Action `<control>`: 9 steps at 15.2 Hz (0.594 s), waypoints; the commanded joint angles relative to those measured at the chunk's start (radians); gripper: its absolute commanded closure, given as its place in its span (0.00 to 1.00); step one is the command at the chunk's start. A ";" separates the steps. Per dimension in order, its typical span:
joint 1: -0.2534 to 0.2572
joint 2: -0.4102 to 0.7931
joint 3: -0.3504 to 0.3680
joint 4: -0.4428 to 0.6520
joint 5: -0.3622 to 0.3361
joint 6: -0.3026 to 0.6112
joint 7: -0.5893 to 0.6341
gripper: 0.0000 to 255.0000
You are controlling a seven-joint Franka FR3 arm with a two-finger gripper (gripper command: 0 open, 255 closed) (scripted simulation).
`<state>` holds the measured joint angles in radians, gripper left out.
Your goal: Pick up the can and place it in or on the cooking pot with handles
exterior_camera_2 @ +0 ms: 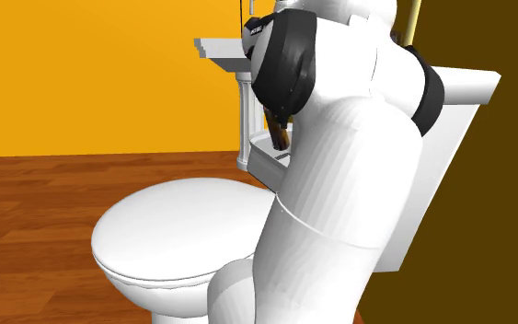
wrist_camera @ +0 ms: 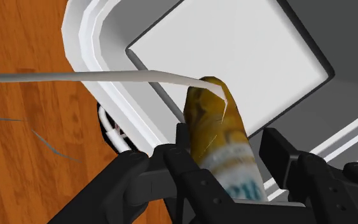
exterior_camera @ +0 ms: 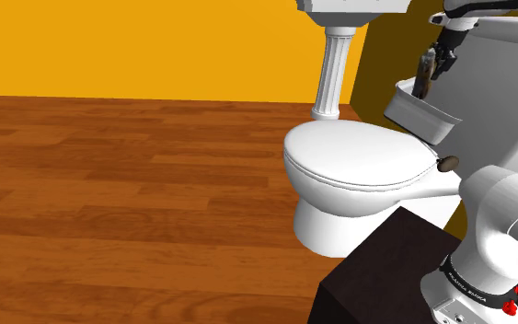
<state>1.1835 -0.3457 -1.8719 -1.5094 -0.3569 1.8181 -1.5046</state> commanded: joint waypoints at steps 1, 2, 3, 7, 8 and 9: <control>-0.035 -0.046 -0.025 -0.044 0.019 0.008 -0.008 1.00; -0.041 -0.047 -0.022 -0.059 0.017 0.021 -0.006 1.00; -0.046 -0.050 -0.019 -0.072 0.013 0.033 -0.004 1.00; -0.043 -0.046 -0.026 -0.072 0.018 0.035 -0.007 1.00; -0.040 -0.043 -0.030 -0.072 0.022 0.036 -0.009 1.00; -0.042 -0.045 -0.027 -0.072 0.019 0.035 -0.008 1.00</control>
<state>1.1470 -0.3441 -1.8514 -1.5835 -0.3274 1.8577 -1.5178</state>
